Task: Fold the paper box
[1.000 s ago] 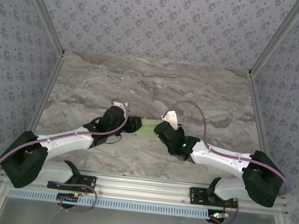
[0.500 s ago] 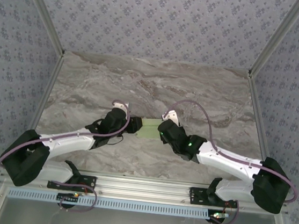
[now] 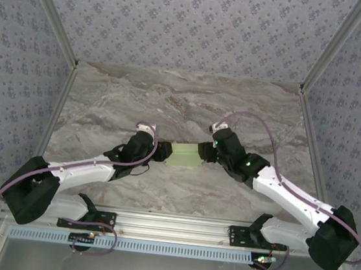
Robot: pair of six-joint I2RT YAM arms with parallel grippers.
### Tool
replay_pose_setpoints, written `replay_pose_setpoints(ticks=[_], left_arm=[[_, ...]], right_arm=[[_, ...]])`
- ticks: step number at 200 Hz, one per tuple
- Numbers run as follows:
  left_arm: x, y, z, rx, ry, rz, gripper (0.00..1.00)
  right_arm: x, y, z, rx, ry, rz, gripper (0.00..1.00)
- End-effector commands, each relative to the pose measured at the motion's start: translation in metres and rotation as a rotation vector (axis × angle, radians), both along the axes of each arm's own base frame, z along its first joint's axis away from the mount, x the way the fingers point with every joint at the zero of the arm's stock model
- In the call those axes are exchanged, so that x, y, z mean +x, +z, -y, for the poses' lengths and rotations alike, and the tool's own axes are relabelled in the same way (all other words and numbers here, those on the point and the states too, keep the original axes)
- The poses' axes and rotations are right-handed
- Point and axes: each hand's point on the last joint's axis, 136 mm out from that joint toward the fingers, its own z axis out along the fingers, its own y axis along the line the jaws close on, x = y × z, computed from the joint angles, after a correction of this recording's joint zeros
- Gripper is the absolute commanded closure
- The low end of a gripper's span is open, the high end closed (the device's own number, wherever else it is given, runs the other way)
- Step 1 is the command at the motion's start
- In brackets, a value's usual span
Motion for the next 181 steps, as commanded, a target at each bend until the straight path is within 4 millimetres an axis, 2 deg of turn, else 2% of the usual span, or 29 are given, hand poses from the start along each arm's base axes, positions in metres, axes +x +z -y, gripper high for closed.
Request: replay_pose_setpoints(ticks=[1,45,88,126,155,181], left_arm=[[-0.022,-0.047,-0.022,0.152,-0.007,-0.111,0.59],[-0.021,-0.044,-0.022,0.155,-0.012,-0.099,0.59],[-0.022,-0.043,-0.021,0.143,-0.014,-0.103,0.59],[-0.031,-0.054,-0.023,0.125,-0.03,-0.157,0.62],[-0.035,-0.058,-0.021,0.065,-0.041,-0.2,0.68],[-0.032,-0.049,-0.016,0.019,-0.057,-0.19,0.71]], right_arm=[[0.003,-0.007,-0.014,0.11,0.076,-0.124,0.44],[0.017,-0.034,-0.012,0.209,0.06,-0.273,0.44],[0.001,-0.076,-0.001,0.269,0.01,-0.378,0.5],[-0.012,-0.112,0.006,0.306,-0.034,-0.454,0.62],[-0.016,-0.122,0.008,0.318,-0.048,-0.468,0.72],[-0.014,-0.113,-0.002,0.326,-0.004,-0.439,0.76]])
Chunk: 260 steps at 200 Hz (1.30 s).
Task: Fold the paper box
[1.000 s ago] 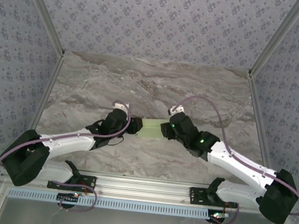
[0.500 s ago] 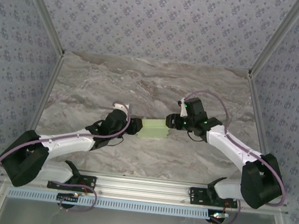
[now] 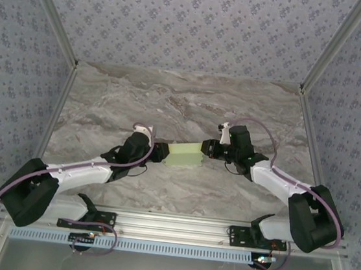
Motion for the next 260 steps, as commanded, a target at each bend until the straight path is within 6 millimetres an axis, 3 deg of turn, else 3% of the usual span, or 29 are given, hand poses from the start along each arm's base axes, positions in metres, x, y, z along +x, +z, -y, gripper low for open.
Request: replay_pose_setpoints(ticks=[1,52,99,134,175,216,260], left_arm=[[-0.028,-0.045,-0.011,0.08,-0.054,-0.16,0.71],[-0.019,-0.028,0.003,0.084,-0.119,-0.114,0.74],[-0.021,-0.043,0.013,0.086,-0.173,-0.16,0.78],[-0.013,-0.041,0.015,0.09,-0.185,-0.148,0.79],[0.019,-0.024,-0.002,0.117,-0.106,-0.058,0.79],[0.064,0.004,-0.005,0.161,-0.05,0.062,0.78],[0.087,0.014,0.001,0.165,-0.047,0.094,0.77]], right_arm=[[-0.033,-0.055,0.011,-0.111,0.016,-0.184,0.76],[-0.034,-0.033,-0.022,-0.14,0.206,-0.082,0.78],[-0.042,-0.038,-0.037,-0.092,0.3,-0.101,0.84],[-0.04,-0.026,-0.045,-0.068,0.356,-0.077,0.86],[-0.002,-0.003,-0.03,-0.106,0.235,0.006,0.81],[0.043,0.03,-0.037,-0.104,0.174,0.127,0.81],[0.061,0.034,-0.042,-0.112,0.183,0.149,0.81]])
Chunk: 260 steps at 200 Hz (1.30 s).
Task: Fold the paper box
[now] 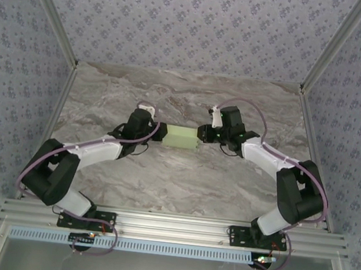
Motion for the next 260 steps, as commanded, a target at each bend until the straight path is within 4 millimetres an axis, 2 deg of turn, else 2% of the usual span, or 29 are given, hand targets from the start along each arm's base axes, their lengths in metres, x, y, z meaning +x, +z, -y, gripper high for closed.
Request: replay_pose_setpoints(ticks=[1,40,115,166,206,231,260], left_arm=[[-0.001,0.003,0.015,0.01,-0.074,0.006,0.77],[-0.015,0.0,0.01,-0.022,-0.068,-0.009,0.75],[-0.057,-0.008,0.001,-0.04,-0.062,-0.043,0.71],[-0.076,-0.012,0.0,-0.038,-0.071,-0.039,0.7],[-0.072,-0.011,-0.005,0.0,-0.03,-0.055,0.67],[-0.064,-0.004,-0.014,0.012,0.013,-0.051,0.61],[-0.062,0.002,-0.021,0.003,0.031,-0.054,0.49]], right_arm=[[0.002,0.02,-0.02,0.043,0.087,0.052,0.81],[-0.008,0.01,-0.019,0.041,0.092,0.034,0.81],[-0.04,-0.002,-0.019,-0.028,0.069,0.014,0.78],[-0.061,-0.005,-0.028,-0.034,0.101,0.025,0.77],[-0.055,0.0,-0.023,-0.002,0.056,-0.023,0.69],[-0.051,0.003,-0.018,0.028,0.026,-0.07,0.63],[-0.05,0.003,-0.015,0.06,0.02,-0.111,0.58]])
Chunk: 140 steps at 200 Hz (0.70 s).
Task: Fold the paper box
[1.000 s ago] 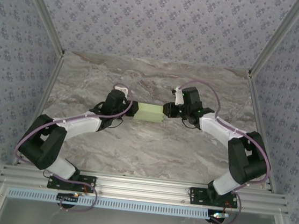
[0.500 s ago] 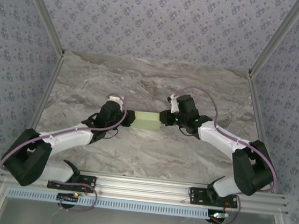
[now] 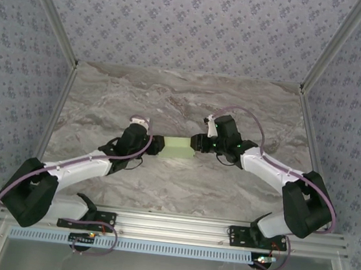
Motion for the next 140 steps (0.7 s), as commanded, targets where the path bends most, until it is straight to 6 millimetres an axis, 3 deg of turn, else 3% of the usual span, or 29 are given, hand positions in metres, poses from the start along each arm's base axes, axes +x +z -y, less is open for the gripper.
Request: replay_pose_setpoints(ticks=[1,28,76,140], left_arm=[[-0.002,0.007,-0.004,-0.001,0.0,-0.022,0.48],[-0.002,0.014,-0.01,-0.029,0.009,-0.02,0.4],[-0.006,0.012,0.001,-0.099,-0.044,-0.07,0.38],[-0.001,0.015,0.026,-0.157,-0.148,-0.081,0.51]], right_arm=[[-0.004,0.005,-0.004,0.048,0.009,-0.067,0.58],[-0.003,0.003,-0.001,0.047,0.003,-0.079,0.55],[-0.001,-0.004,-0.007,0.044,0.025,-0.112,0.53],[0.006,0.001,-0.021,0.05,0.081,-0.085,0.6]])
